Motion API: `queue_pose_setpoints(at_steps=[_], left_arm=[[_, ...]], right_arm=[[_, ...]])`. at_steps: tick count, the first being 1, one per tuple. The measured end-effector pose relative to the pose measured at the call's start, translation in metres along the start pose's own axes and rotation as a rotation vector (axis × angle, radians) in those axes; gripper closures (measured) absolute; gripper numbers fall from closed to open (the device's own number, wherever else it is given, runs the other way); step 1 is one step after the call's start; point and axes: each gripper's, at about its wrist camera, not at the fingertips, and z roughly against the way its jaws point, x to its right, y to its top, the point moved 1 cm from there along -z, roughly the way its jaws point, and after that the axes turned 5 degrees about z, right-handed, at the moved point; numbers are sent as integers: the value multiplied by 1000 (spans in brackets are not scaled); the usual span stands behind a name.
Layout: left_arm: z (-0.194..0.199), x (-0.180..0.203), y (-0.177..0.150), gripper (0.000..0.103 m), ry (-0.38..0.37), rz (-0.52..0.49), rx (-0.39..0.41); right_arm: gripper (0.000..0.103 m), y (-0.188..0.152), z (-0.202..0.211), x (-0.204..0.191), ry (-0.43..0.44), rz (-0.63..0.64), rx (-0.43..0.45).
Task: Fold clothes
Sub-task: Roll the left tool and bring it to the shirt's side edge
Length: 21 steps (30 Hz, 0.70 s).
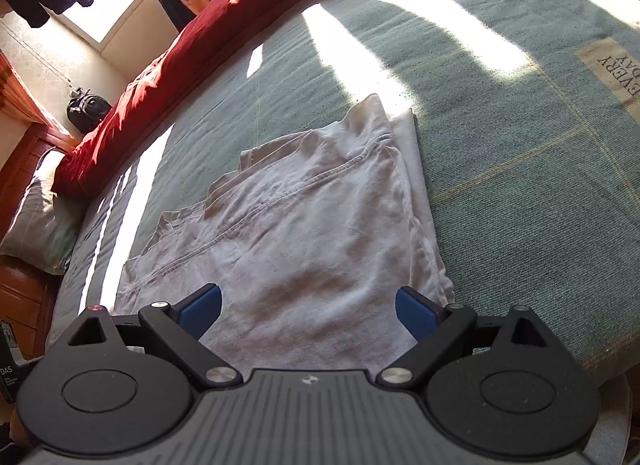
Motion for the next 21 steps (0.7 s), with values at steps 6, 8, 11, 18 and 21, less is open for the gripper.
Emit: queue_pose_setpoints(at_steps=[6, 8, 11, 18, 21], left_arm=[[-10, -21, -7, 32, 50, 73, 5], [-5, -30, -8, 32, 59, 94, 3], [8, -46, -9, 32, 48, 129, 18], [31, -93, -7, 33, 74, 229, 77], [32, -114, -6, 36, 66, 271, 68]], right_arm=[[7, -2, 5, -1, -11, 1, -2], [7, -2, 5, -1, -17, 1, -2], [6, -1, 4, -5, -18, 9, -5], [6, 2, -3, -19, -11, 37, -20], [6, 2, -4, -25, -10, 54, -26]])
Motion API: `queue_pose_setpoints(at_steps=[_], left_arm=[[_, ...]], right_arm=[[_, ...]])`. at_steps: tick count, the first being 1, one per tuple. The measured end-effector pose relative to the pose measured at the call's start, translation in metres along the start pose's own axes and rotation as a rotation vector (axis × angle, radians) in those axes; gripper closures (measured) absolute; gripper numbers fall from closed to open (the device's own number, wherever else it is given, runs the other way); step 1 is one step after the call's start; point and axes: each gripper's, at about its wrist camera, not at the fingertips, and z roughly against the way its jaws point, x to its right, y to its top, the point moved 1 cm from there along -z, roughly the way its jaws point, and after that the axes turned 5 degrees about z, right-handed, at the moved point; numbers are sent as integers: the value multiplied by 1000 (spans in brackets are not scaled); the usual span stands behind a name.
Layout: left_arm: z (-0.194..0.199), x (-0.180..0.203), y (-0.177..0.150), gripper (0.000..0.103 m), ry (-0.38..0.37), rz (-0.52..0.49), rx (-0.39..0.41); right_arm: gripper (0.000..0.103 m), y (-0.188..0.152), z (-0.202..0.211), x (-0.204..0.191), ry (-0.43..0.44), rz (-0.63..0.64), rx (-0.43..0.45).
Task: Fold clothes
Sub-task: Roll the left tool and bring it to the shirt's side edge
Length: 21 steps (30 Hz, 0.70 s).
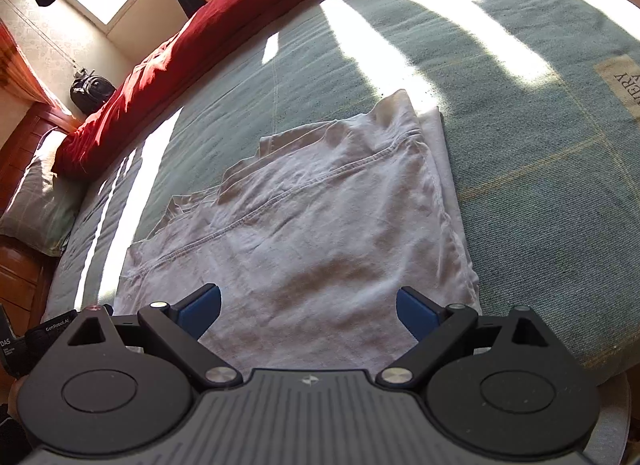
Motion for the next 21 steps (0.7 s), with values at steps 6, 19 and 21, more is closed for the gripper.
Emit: queue_pose_setpoints(at_steps=[6, 19, 21], left_arm=[[-12, -29, 4, 50, -75, 75, -51], [-61, -56, 34, 50, -343, 260, -114], [-69, -53, 40, 50, -354, 257, -125]], right_arm=[[6, 3, -1, -8, -11, 19, -8], [6, 10, -7, -22, -56, 52, -31], [6, 11, -9, -24, -61, 55, -33]])
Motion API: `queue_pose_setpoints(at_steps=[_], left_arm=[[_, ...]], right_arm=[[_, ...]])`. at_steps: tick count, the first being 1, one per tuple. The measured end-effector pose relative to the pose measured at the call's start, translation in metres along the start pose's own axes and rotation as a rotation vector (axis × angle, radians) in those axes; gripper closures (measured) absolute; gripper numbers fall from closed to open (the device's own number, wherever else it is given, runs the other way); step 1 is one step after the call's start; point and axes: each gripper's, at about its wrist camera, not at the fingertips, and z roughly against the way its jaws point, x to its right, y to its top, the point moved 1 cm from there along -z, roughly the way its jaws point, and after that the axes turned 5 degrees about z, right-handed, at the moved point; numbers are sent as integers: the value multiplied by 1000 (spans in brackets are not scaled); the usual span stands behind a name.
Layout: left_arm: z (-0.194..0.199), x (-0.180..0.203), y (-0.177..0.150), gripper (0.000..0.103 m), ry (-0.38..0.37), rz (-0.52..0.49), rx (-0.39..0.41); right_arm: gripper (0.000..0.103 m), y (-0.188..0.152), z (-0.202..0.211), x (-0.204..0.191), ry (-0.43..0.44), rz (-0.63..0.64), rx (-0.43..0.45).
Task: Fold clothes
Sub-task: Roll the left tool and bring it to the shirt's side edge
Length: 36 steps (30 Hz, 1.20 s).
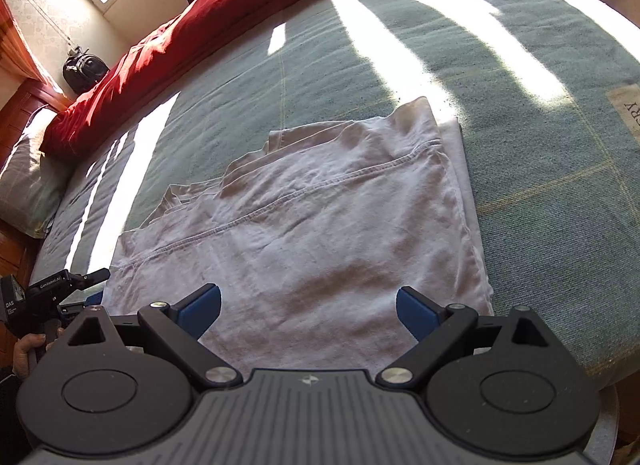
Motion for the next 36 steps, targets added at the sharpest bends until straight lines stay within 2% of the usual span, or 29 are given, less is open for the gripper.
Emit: queue_pose_setpoints(at_steps=[4, 9, 14, 16, 18, 22, 26, 29, 34, 36], left_arm=[[-6, -2, 5, 50, -25, 19, -24], [6, -7, -15, 52, -40, 31, -75], [15, -21, -41, 51, -124, 89, -119], [12, -25, -41, 51, -138, 91, -117], [6, -27, -34, 53, -154, 113, -120], [-17, -26, -7, 66, -155, 111, -120], [-29, -22, 3, 67, -167, 92, -136], [-21, -23, -7, 69, -173, 78, -152], [-6, -32, -37, 69, -226, 83, -195], [-7, -34, -39, 75, -222, 78, -199]], right_arm=[[6, 2, -2, -5, -4, 10, -3], [5, 2, -4, -10, -1, 22, -7], [5, 1, -7, -9, 5, 22, -17], [5, 1, -9, -9, 4, 27, -24], [5, 2, -11, -9, 0, 29, -29], [5, 5, -11, -10, -10, 32, -27], [5, 9, -12, -14, -15, 40, -27], [5, 10, -15, -18, -12, 50, -33], [5, 10, -19, -22, 2, 68, -49], [5, 10, -22, -24, 7, 71, -56]])
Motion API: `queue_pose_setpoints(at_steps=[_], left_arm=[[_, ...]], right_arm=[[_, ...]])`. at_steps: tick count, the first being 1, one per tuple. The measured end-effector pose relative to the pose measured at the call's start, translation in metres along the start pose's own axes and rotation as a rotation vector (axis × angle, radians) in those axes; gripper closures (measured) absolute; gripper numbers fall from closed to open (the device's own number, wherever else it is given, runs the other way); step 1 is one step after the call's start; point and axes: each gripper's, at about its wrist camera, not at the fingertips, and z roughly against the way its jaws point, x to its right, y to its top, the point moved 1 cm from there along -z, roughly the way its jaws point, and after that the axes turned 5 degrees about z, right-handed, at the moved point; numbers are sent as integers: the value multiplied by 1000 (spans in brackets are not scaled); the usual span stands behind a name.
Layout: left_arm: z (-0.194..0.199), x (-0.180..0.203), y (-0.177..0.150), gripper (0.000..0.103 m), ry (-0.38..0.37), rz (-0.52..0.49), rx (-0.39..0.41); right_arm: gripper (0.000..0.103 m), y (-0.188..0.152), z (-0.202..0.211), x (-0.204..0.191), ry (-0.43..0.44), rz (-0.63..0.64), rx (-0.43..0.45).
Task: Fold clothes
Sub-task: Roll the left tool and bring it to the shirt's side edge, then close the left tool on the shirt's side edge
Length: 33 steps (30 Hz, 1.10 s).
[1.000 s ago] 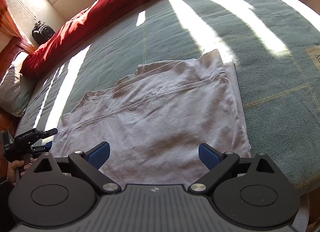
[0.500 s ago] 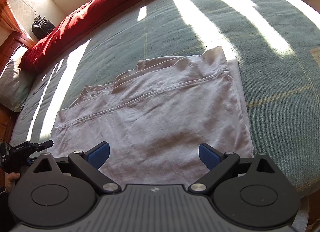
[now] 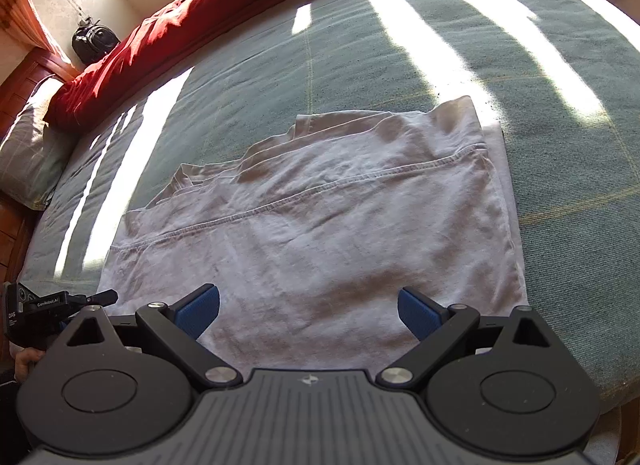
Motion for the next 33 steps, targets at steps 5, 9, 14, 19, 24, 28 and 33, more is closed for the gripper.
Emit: queue_pose_setpoints(at_steps=[5, 9, 14, 19, 24, 28, 33], left_arm=[[-15, -7, 19, 90, 9, 24, -52], [-13, 4, 15, 91, 54, -20, -50], [-10, 22, 6, 91, 138, -56, -9], [-5, 45, -3, 95, 249, -106, 25], [0, 65, -8, 97, 346, -164, 45], [3, 80, -9, 97, 371, -176, 59], [7, 104, -11, 97, 382, -218, 72]], right_arm=[[5, 0, -2, -7, 15, 9, 0], [5, -2, 2, -9, 20, 15, 9], [5, -4, 10, -7, 20, 5, 23], [5, -8, 22, -6, 27, 11, 52], [5, -14, 33, -3, 45, 6, 74], [5, -20, 41, -1, 59, 4, 93], [4, -24, 47, 2, 71, 5, 108]])
